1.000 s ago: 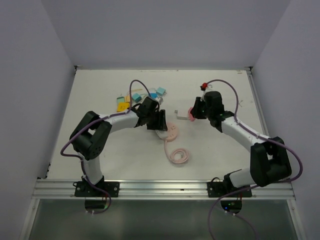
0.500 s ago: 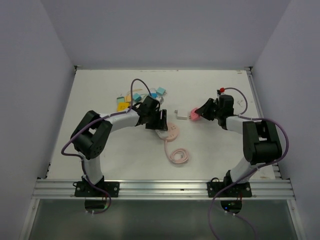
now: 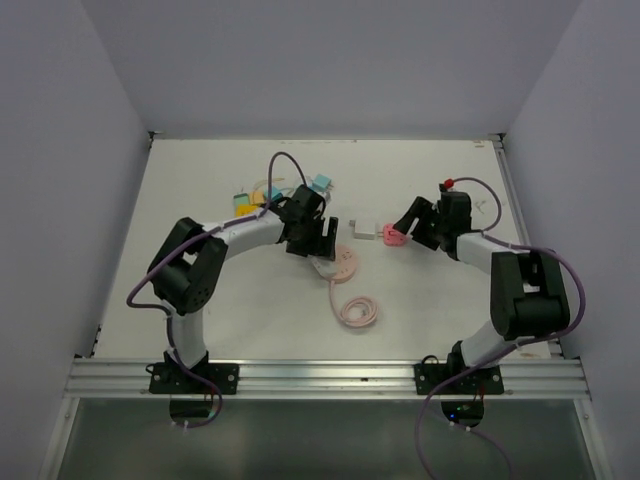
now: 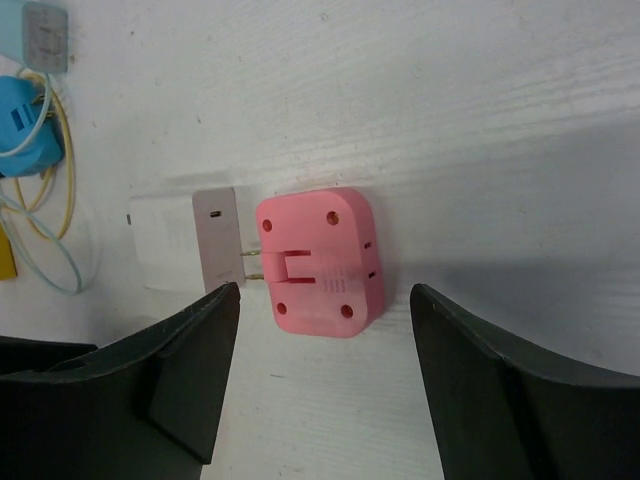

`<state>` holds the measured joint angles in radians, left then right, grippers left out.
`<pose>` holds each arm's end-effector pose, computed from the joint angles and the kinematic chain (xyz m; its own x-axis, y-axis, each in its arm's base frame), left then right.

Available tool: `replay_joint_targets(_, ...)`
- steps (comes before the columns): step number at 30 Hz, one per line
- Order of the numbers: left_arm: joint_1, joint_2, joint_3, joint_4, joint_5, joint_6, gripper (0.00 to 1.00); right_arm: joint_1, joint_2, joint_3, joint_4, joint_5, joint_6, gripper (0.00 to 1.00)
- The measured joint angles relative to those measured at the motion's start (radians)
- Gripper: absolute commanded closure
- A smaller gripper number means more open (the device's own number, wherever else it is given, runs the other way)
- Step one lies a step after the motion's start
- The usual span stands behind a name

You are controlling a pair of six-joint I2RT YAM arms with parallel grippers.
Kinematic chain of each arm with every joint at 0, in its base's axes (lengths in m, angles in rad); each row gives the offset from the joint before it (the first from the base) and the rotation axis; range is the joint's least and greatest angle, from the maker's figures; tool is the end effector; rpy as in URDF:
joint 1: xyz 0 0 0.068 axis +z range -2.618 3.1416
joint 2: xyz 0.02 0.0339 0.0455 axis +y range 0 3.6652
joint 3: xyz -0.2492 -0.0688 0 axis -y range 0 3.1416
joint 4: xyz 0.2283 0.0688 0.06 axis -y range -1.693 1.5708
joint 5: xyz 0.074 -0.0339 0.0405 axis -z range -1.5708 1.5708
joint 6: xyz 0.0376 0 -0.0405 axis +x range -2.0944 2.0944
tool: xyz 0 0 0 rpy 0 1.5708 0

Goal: Pull the plug off the socket

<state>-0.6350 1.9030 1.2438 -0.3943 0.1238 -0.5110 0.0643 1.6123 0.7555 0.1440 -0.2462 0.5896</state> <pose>0.2980 -0.2253 0.1599 -0.9223 0.0767 -0.3789 0.2141 0.9174 -0.3355 0.3075 0.0290 0.1570 -0.6794 0.4966 -0.5402 0.1581 0.8180 0.5531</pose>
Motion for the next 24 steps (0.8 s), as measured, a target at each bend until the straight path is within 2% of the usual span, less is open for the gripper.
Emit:
replay_joint_targets(5, 0.008, 0.012, 0.066, -0.091, -0.045, 0.025, 0.05, 0.021, -0.091, 0.003, -0.095, 0.052, -0.059, 0.26)
replay_joint_targets(13, 0.034, -0.016, 0.146, -0.169, -0.093, 0.023, 0.04, 0.224, -0.190, 0.070, -0.201, 0.091, -0.168, 0.29)
replay_joint_targets(18, 0.034, -0.126, 0.102, -0.171, -0.084, -0.003, 0.04, 0.323, -0.180, 0.108, -0.226, 0.068, -0.210, 0.31)
replay_joint_targets(24, 0.032, -0.271, 0.006, -0.171, -0.067, -0.055, 0.06, 0.432, -0.055, 0.183, -0.234, 0.068, -0.245, 0.32)
